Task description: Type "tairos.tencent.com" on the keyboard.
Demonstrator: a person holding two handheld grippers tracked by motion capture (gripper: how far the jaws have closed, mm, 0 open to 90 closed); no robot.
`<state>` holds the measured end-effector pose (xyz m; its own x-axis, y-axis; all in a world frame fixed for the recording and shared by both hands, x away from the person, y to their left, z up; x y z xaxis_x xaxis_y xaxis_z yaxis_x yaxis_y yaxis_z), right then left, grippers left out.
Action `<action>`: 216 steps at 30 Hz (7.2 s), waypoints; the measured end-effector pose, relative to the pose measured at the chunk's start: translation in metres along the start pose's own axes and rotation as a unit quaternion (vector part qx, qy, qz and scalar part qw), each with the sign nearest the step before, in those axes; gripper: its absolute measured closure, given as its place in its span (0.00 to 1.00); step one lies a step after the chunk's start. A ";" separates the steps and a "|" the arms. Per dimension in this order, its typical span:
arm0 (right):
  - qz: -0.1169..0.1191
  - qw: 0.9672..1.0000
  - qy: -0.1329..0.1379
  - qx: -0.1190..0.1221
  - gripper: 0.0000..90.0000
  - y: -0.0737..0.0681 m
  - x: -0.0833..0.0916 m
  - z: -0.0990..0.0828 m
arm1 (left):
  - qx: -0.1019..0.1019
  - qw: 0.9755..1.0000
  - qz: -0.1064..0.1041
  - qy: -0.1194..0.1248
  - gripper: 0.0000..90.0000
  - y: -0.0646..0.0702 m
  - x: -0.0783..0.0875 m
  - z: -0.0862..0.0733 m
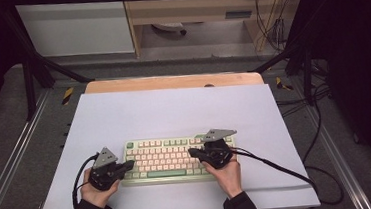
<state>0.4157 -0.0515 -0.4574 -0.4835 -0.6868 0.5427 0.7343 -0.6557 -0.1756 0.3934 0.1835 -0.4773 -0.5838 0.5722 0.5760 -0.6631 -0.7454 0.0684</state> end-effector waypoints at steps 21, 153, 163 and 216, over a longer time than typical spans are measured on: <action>-0.017 0.999 -0.031 0.003 1.00 0.006 -0.033 -0.005 | -0.001 1.000 0.000 0.003 1.00 -0.001 0.001 0.000; 0.012 1.000 -0.006 0.007 1.00 0.017 0.041 -0.032 | -0.014 1.000 -0.004 0.000 1.00 0.012 -0.015 0.012; 0.020 1.000 -0.010 0.014 1.00 0.007 0.032 -0.027 | -0.007 1.000 -0.003 0.007 1.00 0.007 -0.007 0.011; 0.015 0.998 -0.032 0.043 1.00 -0.003 0.008 -0.019 | -0.001 1.000 -0.006 0.010 1.00 0.003 -0.004 0.007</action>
<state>0.4006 -0.0614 -0.4685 -0.4311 -0.6830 0.5897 0.7881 -0.6032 -0.1225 0.3967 0.1764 -0.4732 -0.5845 0.5883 0.5587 -0.6716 -0.7372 0.0736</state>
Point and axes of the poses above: each handheld gripper's, and its own axes: x roughly backward along the jaws, z roughly out of its top, y roughly to its right, the point moved 9 cm from there along -x, roughly forward along the jaws, and after that the axes turned 2 degrees about y, right-handed, at the moved point
